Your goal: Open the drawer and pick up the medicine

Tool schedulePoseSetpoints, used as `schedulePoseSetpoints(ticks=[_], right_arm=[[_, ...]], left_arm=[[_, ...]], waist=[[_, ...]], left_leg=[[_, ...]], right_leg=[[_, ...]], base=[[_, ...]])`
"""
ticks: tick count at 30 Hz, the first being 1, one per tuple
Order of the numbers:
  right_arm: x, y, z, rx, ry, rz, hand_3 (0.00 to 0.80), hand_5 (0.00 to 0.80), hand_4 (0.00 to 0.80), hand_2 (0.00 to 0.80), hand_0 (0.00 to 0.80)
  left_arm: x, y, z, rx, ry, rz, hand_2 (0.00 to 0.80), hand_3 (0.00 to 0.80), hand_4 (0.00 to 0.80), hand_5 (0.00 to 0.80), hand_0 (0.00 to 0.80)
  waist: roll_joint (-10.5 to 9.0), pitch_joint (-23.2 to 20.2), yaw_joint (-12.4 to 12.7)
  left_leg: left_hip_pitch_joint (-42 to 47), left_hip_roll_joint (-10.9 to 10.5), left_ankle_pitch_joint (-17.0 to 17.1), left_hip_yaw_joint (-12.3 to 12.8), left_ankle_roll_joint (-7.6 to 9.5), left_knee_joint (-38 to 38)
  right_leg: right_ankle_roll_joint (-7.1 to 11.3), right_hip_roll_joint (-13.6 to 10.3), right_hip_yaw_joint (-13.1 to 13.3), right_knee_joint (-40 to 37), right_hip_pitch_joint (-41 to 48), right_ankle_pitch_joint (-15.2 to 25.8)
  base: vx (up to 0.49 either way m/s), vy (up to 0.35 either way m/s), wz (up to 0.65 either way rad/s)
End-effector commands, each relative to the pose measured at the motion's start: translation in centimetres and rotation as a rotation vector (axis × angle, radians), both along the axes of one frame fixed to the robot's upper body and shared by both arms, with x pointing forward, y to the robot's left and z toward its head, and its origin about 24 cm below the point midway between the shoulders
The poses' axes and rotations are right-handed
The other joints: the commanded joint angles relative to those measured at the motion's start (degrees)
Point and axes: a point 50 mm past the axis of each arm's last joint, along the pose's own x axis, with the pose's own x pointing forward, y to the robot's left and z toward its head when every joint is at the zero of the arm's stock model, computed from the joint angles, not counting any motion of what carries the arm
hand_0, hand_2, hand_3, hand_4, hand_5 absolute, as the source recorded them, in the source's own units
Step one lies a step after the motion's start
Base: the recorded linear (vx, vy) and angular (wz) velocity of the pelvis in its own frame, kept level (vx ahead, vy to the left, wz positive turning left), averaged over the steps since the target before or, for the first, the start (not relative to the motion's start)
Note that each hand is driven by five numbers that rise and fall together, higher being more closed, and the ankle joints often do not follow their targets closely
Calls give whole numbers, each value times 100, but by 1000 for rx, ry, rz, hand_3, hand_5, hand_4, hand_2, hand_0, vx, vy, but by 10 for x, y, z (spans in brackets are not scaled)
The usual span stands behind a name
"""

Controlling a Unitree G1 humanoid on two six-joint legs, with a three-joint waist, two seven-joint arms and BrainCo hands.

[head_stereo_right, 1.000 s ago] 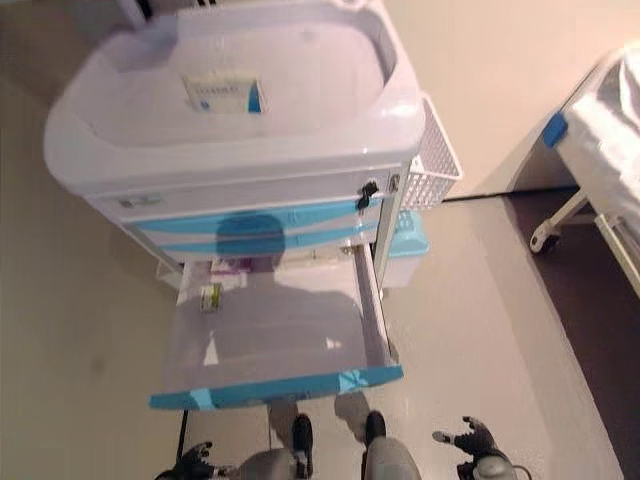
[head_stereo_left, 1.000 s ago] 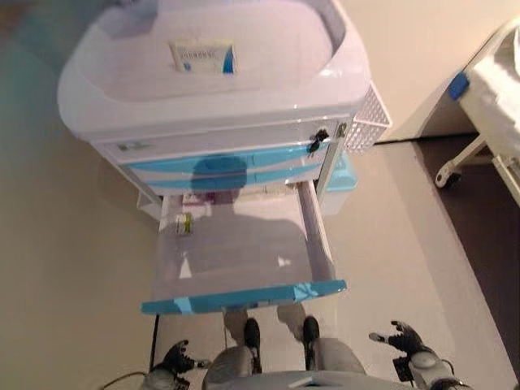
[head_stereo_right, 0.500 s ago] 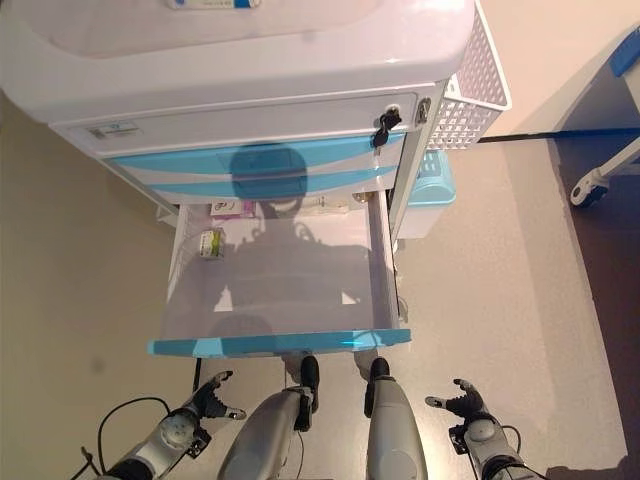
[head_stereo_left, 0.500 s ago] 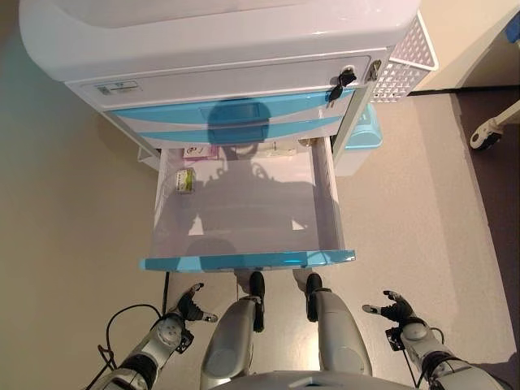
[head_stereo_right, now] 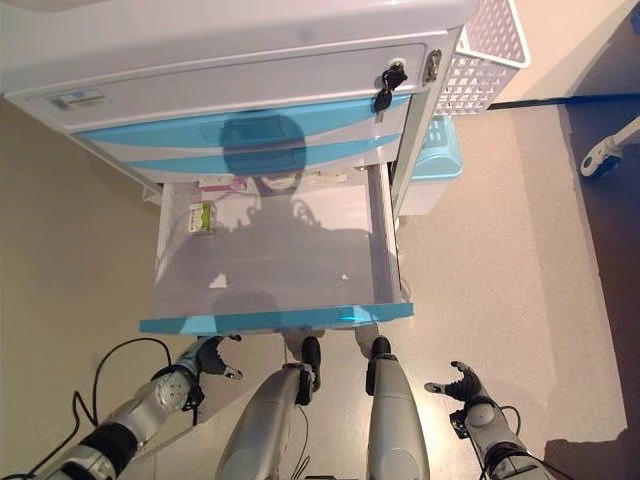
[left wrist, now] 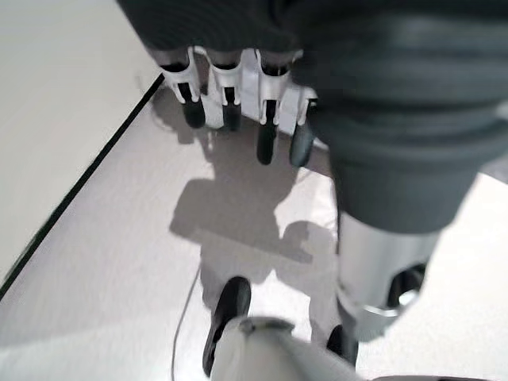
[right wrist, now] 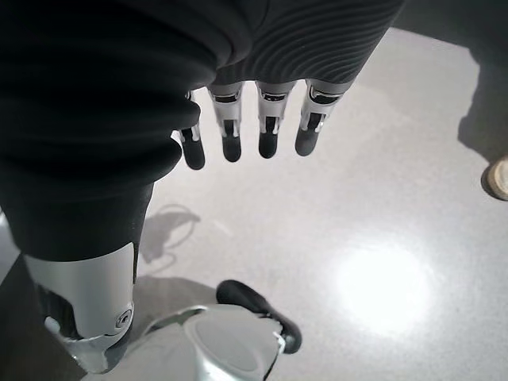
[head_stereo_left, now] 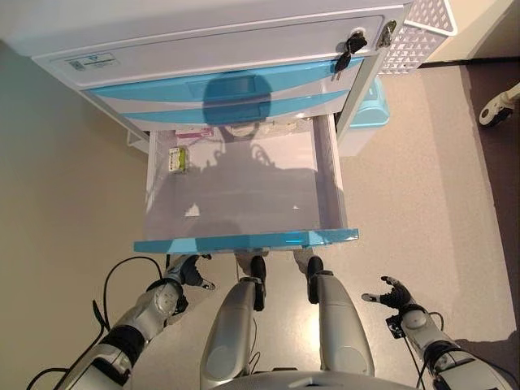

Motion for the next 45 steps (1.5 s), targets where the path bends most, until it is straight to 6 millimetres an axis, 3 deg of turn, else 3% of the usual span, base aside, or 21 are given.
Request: schedulePoseSetpoints(ticks=[1, 2, 6, 14, 20, 21, 22, 26, 36, 45], right_arm=[[-14, -12, 0, -52, 40, 50, 0, 0, 0, 0, 0], [-16, -14, -1, -57, 56, 54, 0, 0, 0, 0, 0], [-17, -14, -1, -58, 62, 60, 0, 0, 0, 0, 0], [-19, -12, -3, -39, 67, 66, 0, 0, 0, 0, 0], [-22, -12, -5, -35, 78, 58, 0, 0, 0, 0, 0], [-24, -12, -5, -32, 78, 58, 0, 0, 0, 0, 0], [-24, -12, -5, -32, 78, 58, 0, 0, 0, 0, 0], [-28, -9, -9, -21, 97, 60, 0, 0, 0, 0, 0], [-29, 1, -14, 4, 108, 84, 0, 0, 0, 0, 0], [-33, 4, -17, 9, 127, 83, 0, 0, 0, 0, 0]], left_arm=[[14, 3, 20, 13, -104, 2, 0, 0, 0, 0, 0], [26, 8, 36, 35, -159, 8, 0, 0, 0, 0, 0], [42, 15, 59, 80, -235, 11, 0, 0, 0, 0, 0], [59, 35, 89, 53, -335, 114, 0, 0, 0, 0, 0], [81, 54, 120, 152, -412, 185, 0, 0, 0, 0, 0], [89, 56, 135, 184, -453, 194, 0, 0, 0, 0, 0], [89, 56, 135, 184, -453, 194, 0, 0, 0, 0, 0], [104, 64, 170, 213, -550, 237, 0, 0, 0, 0, 0], [113, 77, 212, 199, -676, 321, 0, 0, 0, 0, 0], [110, 91, 214, 184, -674, 384, 0, 0, 0, 0, 0]], waist=[[6, -231, -147], [15, -242, -157], [0, -248, -178], [-57, -279, -216], [-145, -287, -310], [-181, -290, -342], [-181, -290, -342], [-277, -307, -413], [-398, -372, -499], [-402, -517, -499]], left_leg=[[58, -320, -248, 67, 362, 45], [42, -320, -227, 84, 358, 4], [25, -296, -220, 119, 359, -17], [-53, -251, -211, 174, 357, -10], [-152, -179, -201, 249, 357, -1], [-178, -161, -191, 257, 356, -16], [-178, -161, -191, 257, 356, -16], [-259, -109, -179, 307, 355, -23], [-265, -6, -171, 504, 379, -130], [-178, 10, -213, 560, 381, -212]], right_leg=[[4, 81, 32, -206, 97, 389], [1, 94, 49, -225, 79, 386], [-6, 127, 80, -243, 43, 398], [-9, 188, 154, -308, -34, 453], [-4, 247, 207, -353, -149, 512], [1, 260, 215, -375, -181, 533], [1, 260, 215, -375, -181, 533], [15, 303, 273, -425, -264, 582], [84, 409, 469, -631, -320, 739], [102, 441, 554, -744, -262, 747]], base=[[-1, 2, -5], [-1, 2, -4], [-2, -3, -8], [-2, -3, -2], [-6, -5, -12], [-1, -16, -11], [-1, -29, -10], [-4, -13, -6], [16, 9, -13], [32, 12, -8]])
